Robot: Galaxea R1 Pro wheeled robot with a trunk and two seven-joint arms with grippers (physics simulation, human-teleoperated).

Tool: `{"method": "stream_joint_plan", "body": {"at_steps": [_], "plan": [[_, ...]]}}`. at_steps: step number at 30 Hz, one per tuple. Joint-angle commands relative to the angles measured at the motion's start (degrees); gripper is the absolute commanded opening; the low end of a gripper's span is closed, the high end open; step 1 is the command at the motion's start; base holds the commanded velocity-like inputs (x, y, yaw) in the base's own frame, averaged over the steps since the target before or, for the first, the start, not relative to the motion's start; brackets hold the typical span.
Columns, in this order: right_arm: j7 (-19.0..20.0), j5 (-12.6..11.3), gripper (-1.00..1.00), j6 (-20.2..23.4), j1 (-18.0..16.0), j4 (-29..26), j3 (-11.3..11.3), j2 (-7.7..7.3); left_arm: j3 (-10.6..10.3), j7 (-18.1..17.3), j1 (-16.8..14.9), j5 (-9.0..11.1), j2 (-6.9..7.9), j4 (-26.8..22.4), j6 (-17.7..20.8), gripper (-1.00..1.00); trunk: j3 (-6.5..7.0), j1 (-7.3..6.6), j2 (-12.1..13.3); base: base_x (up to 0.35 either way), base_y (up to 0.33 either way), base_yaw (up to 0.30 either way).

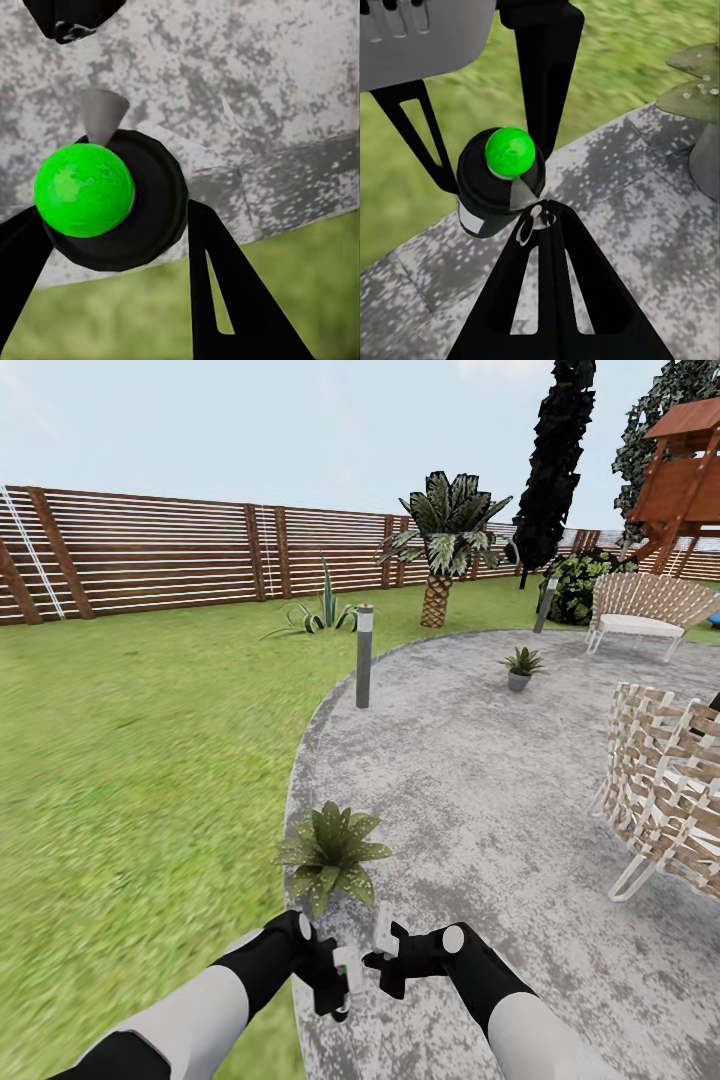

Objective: Pick up the pesticide atomizer in the garden and spray insectifuge to fully cover both potted plants in the garden.

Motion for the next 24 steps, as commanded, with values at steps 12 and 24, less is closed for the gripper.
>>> {"method": "stream_joint_plan", "body": {"at_steps": [12,24], "plan": [[0.2,0.5,-1.00,-0.3,0.0,-0.1,-0.5,0.08,-0.1,-0.2,-0.1,0.1,-0.57,-0.2,0.5,-1.00,-0.05,-0.01,0.0,0.000,0.000,0.000],[0.2,0.5,-1.00,-0.2,0.0,-0.1,-0.5,0.08,0.0,-0.1,-0.1,0.3,-0.64,-0.8,0.5,-1.00,-0.05,-0.01,0.0,0.000,0.000,0.000]]}}
